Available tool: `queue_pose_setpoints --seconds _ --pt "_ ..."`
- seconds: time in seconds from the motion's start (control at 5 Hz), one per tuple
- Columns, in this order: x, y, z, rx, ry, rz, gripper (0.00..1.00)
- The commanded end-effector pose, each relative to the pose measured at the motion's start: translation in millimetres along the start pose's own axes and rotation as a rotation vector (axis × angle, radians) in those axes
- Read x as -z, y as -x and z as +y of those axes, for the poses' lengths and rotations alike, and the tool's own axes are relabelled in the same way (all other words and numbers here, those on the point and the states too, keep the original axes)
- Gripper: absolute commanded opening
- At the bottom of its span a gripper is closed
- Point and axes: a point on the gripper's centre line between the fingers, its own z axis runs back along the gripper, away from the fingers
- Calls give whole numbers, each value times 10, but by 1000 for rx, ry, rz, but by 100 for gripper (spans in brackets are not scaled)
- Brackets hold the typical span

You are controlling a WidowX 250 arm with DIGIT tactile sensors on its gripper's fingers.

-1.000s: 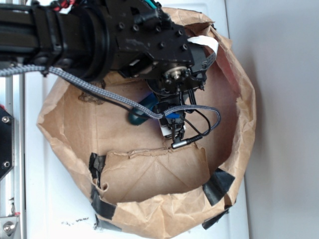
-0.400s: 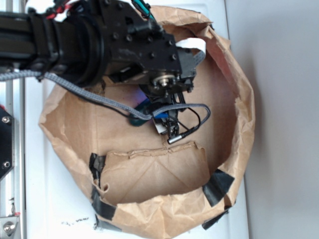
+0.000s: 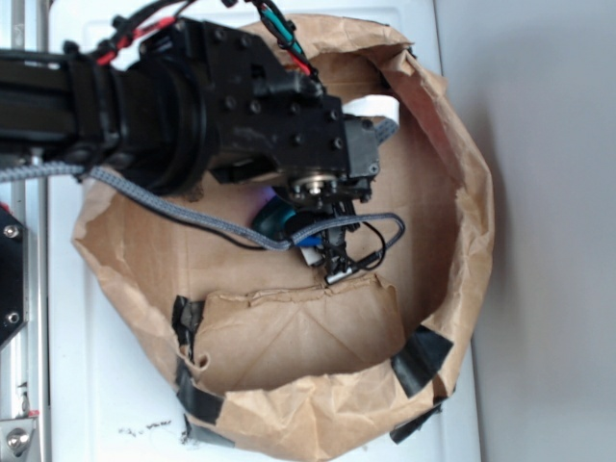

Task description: Grab the plastic pickle.

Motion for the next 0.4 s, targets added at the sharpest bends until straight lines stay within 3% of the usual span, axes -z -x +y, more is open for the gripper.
queue_pose_setpoints --seconds 0.0,0.2 --pt "-113 -25 -21 8 -10 -52 0" --pt "-303 -68 -73 90 -19 -64 0"
